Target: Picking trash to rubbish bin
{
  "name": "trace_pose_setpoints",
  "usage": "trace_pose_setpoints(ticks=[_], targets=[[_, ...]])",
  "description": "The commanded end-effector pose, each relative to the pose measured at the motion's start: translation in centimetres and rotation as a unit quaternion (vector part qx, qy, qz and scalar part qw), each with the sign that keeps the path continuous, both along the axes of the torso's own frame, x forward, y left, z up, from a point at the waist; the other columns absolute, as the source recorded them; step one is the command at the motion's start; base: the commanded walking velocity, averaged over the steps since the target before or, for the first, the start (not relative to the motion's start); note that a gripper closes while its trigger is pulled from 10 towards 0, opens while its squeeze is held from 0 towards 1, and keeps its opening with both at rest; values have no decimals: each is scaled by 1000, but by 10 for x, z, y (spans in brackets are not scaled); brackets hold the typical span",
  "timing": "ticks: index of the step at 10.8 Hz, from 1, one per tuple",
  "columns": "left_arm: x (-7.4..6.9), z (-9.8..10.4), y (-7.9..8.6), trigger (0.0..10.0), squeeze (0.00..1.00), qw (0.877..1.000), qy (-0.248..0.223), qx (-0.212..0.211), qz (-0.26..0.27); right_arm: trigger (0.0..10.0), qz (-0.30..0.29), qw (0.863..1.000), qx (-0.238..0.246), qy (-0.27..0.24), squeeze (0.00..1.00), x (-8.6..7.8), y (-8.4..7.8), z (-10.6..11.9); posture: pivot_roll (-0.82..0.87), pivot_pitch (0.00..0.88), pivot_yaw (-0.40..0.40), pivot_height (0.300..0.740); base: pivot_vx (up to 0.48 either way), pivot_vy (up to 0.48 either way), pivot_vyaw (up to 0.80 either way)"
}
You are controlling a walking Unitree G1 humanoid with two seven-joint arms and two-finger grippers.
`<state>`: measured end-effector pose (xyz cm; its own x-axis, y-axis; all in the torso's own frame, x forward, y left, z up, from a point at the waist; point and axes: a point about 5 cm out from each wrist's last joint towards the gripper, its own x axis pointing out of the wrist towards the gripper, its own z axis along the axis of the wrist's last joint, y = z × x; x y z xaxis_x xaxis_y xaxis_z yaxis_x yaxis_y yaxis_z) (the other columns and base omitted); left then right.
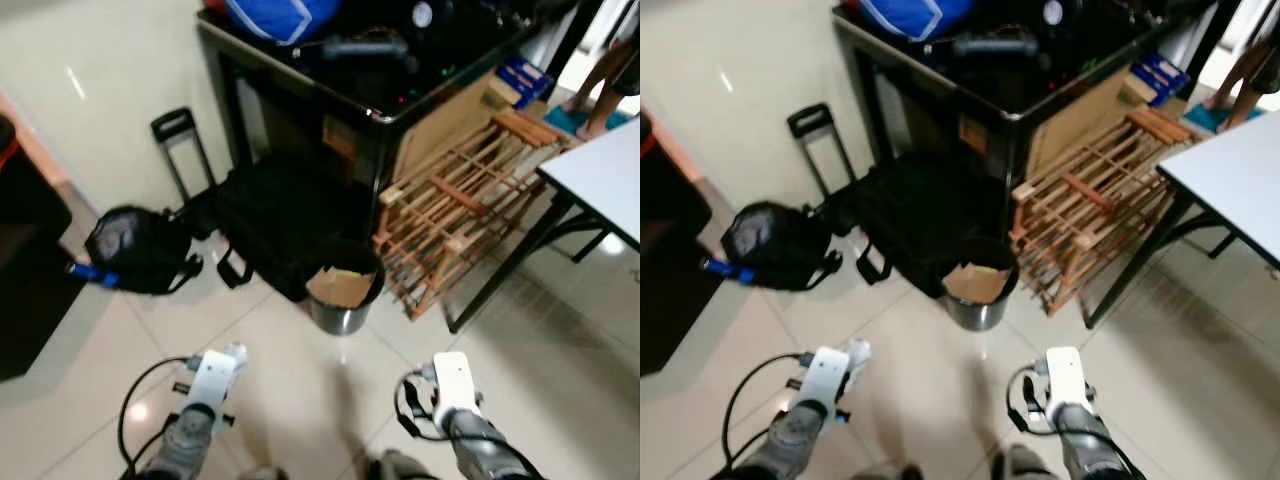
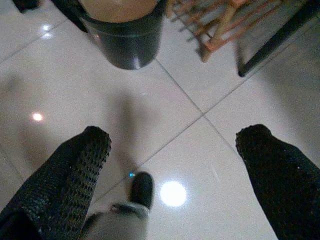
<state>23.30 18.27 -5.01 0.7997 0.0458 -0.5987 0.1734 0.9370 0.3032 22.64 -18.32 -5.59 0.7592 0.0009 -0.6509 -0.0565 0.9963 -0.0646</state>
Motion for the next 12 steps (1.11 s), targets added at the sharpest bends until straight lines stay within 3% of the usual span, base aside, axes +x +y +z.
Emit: trace_pose_setpoints(ticks=[1, 6, 8, 12], targets=[[-3, -2, -2, 10000, 0, 1000, 7, 3, -6, 10000, 3, 1000, -4, 21, 0, -7, -2, -5, 2, 175, 38, 740, 334, 0, 0], [3, 2, 1, 10000, 0, 1000, -4, 6, -7, 10000, 14, 1000, 8, 26, 0, -8, 7, -7, 1, 155, 46, 740, 335, 0, 0], [5, 4, 0, 10000, 0, 1000, -8, 5, -9, 10000, 20, 999, 15, 25, 0, -7, 11, -7, 0, 155, 46, 740, 336, 0, -669], [8, 6, -4, 10000, 0, 1000, -15, 1, -12, 10000, 23, 999, 14, 26, 0, -7, 11, -7, 1, 169, 40, 740, 336, 0, 0]])
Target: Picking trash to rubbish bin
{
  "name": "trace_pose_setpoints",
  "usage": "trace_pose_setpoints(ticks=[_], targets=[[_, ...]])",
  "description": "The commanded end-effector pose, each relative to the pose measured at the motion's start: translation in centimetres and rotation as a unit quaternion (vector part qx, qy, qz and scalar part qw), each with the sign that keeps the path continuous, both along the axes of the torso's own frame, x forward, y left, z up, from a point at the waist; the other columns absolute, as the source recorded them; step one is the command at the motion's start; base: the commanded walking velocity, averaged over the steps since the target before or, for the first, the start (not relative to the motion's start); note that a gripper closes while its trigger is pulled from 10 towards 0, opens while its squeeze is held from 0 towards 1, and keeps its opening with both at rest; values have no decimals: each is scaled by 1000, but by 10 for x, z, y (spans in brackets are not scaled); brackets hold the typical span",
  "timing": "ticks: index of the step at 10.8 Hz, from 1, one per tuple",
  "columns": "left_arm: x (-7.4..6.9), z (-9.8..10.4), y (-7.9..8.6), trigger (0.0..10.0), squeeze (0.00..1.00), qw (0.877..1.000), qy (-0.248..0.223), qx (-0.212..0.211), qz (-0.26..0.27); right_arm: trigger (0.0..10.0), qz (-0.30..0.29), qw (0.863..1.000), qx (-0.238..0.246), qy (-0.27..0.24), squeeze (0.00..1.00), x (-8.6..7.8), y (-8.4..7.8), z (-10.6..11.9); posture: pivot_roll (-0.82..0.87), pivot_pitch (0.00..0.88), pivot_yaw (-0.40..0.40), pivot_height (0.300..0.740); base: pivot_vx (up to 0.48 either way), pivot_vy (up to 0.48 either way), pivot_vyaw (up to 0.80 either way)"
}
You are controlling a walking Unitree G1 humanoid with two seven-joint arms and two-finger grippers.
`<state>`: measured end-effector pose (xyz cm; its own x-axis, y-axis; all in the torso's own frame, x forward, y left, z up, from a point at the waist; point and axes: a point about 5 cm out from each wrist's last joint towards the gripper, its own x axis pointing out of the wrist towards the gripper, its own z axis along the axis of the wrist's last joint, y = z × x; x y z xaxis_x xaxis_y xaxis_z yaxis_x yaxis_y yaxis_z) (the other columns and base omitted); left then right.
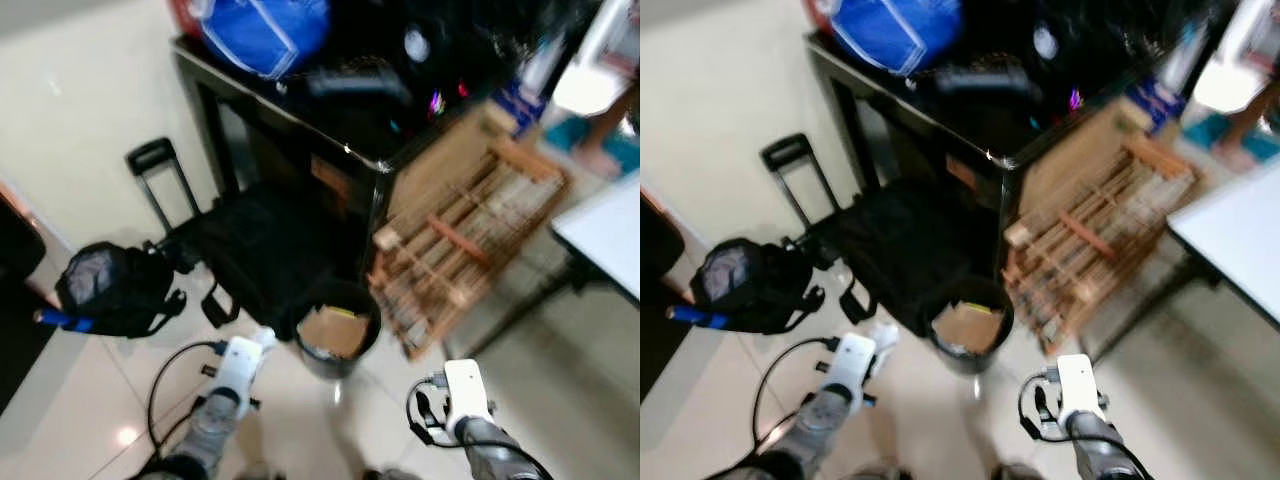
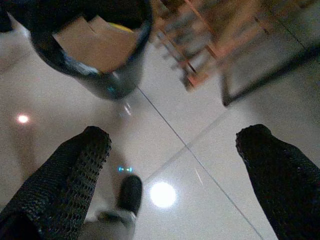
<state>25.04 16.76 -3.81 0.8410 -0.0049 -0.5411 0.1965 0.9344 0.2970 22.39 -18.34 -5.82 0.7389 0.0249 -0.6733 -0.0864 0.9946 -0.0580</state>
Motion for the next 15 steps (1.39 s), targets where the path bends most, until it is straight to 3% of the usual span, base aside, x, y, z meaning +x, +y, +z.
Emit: trace_pose_setpoints(ticks=[1, 8, 11, 15], targets=[[-9, -6, 11, 10000, 0, 1000, 20, 11, 11, 10000, 9, 1000, 12, 11, 0, -5, 11, -4, 2, 174, 39, 740, 334, 0, 0], [-8, -6, 12, 10000, 0, 1000, 18, 12, 13, 10000, 8, 1000, 16, 12, 0, -4, 12, -4, 2, 185, 37, 740, 335, 0, 0], [-9, -6, 10, 10000, 0, 1000, 19, 12, 8, 10000, 8, 1000, 22, 16, 0, -4, 13, -5, 5, 190, 37, 740, 331, 0, -533], [-8, -5, 7, 10000, 0, 1000, 17, 5, 0, 10000, 11, 1000, 21, 13, 0, -3, 14, -4, 5, 191, 36, 740, 0, 0, 0]])
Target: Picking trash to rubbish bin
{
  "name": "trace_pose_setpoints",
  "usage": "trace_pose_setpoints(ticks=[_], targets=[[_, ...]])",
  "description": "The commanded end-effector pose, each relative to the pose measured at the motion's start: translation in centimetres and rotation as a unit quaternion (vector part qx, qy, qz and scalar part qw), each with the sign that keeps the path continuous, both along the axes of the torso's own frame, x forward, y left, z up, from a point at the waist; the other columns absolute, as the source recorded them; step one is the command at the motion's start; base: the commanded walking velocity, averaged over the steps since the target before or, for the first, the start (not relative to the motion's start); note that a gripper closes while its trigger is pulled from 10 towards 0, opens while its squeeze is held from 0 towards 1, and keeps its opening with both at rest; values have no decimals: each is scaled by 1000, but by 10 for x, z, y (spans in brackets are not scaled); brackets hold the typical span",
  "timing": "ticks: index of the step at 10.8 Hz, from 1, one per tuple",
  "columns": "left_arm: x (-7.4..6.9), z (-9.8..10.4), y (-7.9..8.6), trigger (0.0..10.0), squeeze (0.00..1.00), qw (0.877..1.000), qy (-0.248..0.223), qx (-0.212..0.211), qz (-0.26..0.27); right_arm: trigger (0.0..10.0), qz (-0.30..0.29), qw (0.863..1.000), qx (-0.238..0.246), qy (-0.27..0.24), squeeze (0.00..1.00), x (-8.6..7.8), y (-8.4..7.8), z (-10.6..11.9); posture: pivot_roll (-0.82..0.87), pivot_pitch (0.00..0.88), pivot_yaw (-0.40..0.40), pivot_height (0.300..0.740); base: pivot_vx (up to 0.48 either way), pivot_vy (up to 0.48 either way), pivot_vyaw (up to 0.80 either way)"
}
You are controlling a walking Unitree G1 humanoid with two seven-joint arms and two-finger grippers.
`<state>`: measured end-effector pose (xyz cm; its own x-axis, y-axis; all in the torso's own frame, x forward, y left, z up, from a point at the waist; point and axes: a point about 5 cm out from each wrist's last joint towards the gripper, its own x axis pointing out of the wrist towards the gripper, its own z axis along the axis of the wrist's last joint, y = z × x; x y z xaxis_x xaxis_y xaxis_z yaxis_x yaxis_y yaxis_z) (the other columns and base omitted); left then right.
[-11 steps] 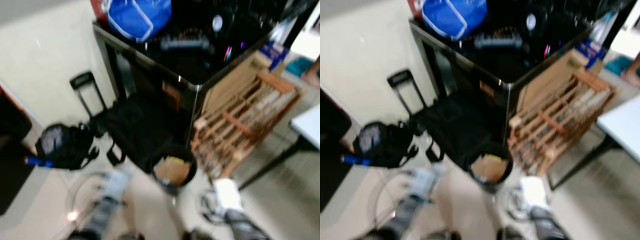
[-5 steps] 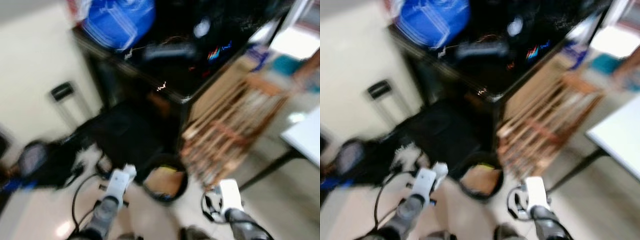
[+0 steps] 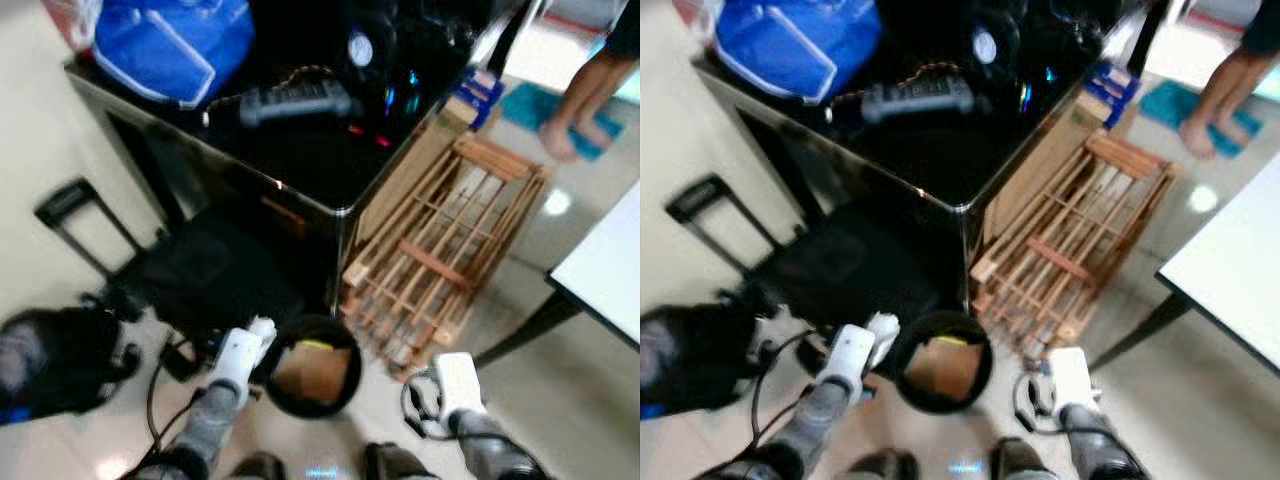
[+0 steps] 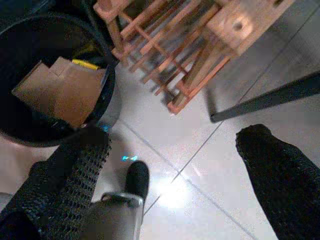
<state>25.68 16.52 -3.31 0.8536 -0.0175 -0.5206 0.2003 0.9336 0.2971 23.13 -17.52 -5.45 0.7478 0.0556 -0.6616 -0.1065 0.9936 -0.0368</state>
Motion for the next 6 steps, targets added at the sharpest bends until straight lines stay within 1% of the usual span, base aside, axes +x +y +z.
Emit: trace_pose_setpoints(ticks=[1, 4, 6], targets=[[-14, -10, 10, 10000, 0, 1000, 28, 7, 6, 10000, 2, 1000, 9, 21, 0, -10, 6, -8, 7, 191, 35, 740, 0, 0, 0], [-16, -12, 13, 10000, 0, 999, 35, 15, 8, 10000, 7, 1000, 11, 23, 0, -11, 8, -8, 9, 187, 37, 740, 0, 0, 0], [-16, -12, 14, 10000, 0, 999, 36, 19, 9, 10000, 11, 1000, 14, 24, 0, -11, 10, -8, 7, 182, 40, 740, 294, 0, 0]])
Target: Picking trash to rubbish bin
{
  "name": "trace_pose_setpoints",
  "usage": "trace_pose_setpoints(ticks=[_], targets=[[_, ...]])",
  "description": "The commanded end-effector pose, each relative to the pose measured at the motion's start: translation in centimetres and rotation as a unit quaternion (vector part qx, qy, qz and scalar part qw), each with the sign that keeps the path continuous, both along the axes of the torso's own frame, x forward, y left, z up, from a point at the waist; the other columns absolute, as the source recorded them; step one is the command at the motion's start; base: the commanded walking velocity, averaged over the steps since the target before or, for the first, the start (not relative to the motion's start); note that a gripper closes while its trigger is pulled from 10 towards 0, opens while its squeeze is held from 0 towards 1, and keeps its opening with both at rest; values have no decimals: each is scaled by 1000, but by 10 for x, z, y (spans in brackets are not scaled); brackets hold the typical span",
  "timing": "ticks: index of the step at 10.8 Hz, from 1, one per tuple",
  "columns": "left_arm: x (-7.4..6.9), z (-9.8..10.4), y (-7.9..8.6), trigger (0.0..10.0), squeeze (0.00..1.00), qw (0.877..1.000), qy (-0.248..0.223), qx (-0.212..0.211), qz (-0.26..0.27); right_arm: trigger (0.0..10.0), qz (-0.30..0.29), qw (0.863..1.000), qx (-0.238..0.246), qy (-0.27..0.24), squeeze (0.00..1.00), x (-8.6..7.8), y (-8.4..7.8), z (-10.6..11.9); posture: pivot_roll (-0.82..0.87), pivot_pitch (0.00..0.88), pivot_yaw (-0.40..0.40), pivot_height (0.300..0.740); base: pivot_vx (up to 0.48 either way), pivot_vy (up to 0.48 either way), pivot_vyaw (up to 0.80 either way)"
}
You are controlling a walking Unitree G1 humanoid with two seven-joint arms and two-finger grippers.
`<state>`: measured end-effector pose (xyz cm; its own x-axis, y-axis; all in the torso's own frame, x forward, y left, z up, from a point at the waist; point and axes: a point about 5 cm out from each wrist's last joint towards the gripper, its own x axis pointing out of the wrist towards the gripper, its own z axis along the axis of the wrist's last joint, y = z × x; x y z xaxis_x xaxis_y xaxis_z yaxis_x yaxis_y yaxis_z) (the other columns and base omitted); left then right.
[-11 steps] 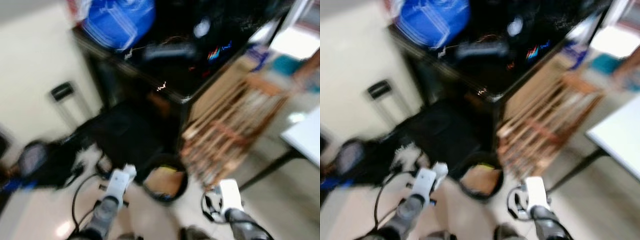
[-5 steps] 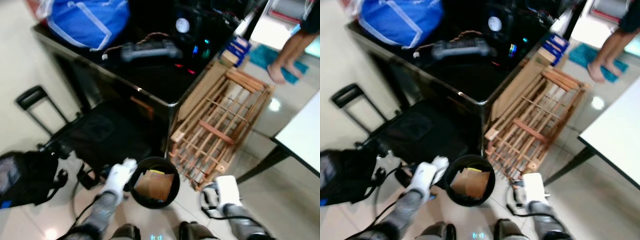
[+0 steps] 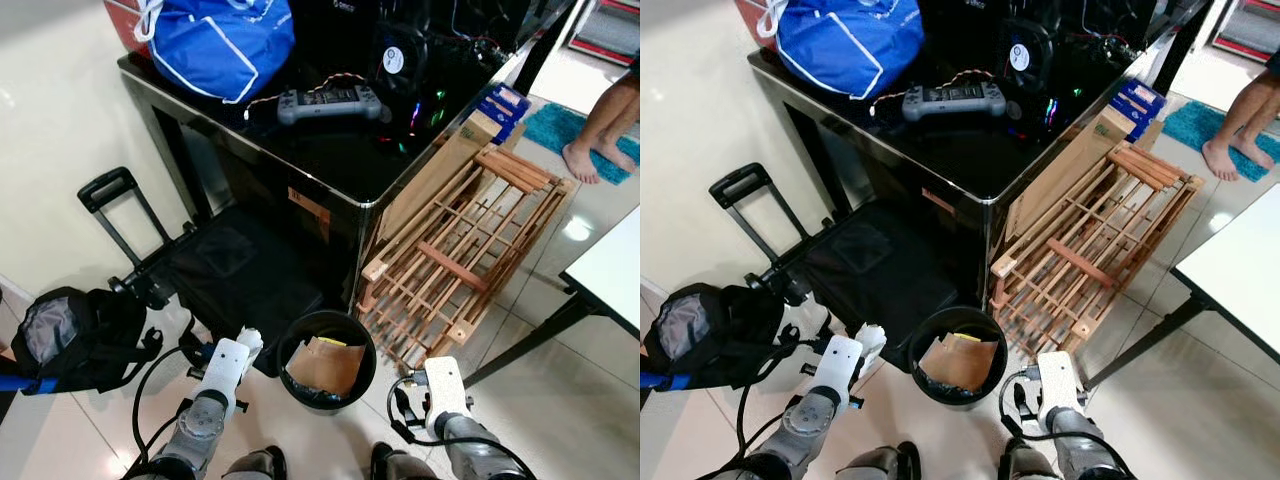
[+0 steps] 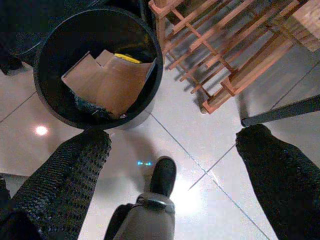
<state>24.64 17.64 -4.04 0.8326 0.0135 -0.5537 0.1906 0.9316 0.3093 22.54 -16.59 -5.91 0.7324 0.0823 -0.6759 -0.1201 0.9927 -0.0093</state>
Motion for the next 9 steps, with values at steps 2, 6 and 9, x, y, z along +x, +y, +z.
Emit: trace_pose_setpoints(ticks=[2, 6, 9], targets=[[-6, -5, 3, 10000, 0, 1000, 18, 10, -4, 10000, 5, 1000, 2, 15, 0, -6, 1, -4, 6, 176, 40, 740, 356, 0, 0], [-5, -4, 2, 10000, 0, 1000, 17, 11, -6, 10000, 8, 1000, 3, 16, 0, -6, 2, -4, 7, 170, 41, 740, 405, 0, 0], [-2, -1, 0, 10000, 0, 1000, 5, 5, -11, 10000, 8, 1000, 5, 17, 0, -6, 3, -5, 8, 177, 41, 740, 129, 0, 0]])
